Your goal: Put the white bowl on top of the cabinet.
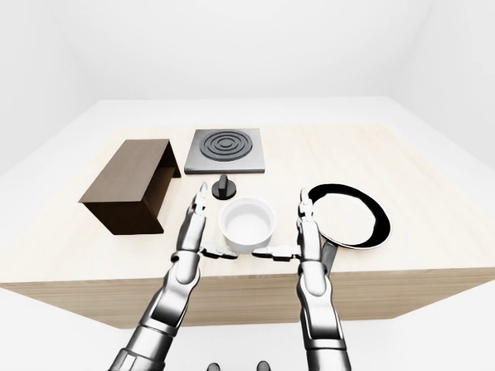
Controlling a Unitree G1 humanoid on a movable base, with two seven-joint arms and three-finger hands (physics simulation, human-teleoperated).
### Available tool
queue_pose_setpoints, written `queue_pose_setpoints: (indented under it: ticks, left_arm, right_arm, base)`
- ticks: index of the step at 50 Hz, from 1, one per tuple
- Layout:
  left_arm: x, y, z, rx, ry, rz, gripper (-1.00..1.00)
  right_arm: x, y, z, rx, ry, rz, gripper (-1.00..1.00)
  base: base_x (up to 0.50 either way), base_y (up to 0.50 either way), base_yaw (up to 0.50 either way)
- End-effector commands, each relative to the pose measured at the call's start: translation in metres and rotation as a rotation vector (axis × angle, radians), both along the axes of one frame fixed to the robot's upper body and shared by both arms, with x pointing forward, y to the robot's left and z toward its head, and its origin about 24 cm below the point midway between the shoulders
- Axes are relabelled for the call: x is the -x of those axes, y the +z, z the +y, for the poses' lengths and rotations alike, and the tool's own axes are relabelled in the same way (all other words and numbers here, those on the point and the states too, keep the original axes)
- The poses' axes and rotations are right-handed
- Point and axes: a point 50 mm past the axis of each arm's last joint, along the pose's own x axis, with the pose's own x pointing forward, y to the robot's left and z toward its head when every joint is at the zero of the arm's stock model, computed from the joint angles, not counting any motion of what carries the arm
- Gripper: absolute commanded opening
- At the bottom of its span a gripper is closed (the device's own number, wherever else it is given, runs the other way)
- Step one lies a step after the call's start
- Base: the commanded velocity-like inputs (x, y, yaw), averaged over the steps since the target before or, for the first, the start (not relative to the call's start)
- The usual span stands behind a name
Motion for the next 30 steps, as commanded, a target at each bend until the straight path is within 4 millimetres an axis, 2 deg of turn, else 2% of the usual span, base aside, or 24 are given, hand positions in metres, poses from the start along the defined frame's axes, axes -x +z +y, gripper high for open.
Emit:
queue_pose_setpoints:
  ticks: [1, 17, 25, 30]
  left_arm:
    - [-0.004, -0.012, -0.026, -0.176, -0.056, 0.008, 1.0]
    - [-0.004, 0.011, -0.043, -0.287, -0.138, -0.087, 1.0]
    - [-0.001, 0.047, -0.066, -0.375, -0.224, -0.22, 1.0]
    - [0.004, 0.061, -0.074, -0.404, -0.249, -0.266, 1.0]
  right_arm:
    - [-0.002, 0.003, -0.006, -0.012, -0.014, -0.003, 1.0]
    - [-0.001, 0.011, -0.015, -0.027, -0.032, -0.017, 1.0]
    - [-0.001, 0.012, -0.018, -0.026, -0.036, -0.015, 1.0]
    - [-0.002, 0.013, -0.02, -0.03, -0.042, -0.014, 1.0]
  base:
    - [0.0, 0.0, 0.0]
    - [0.0, 0.0, 0.0]
    - [0.0, 0.0, 0.0]
    - [0.0, 0.0, 0.0]
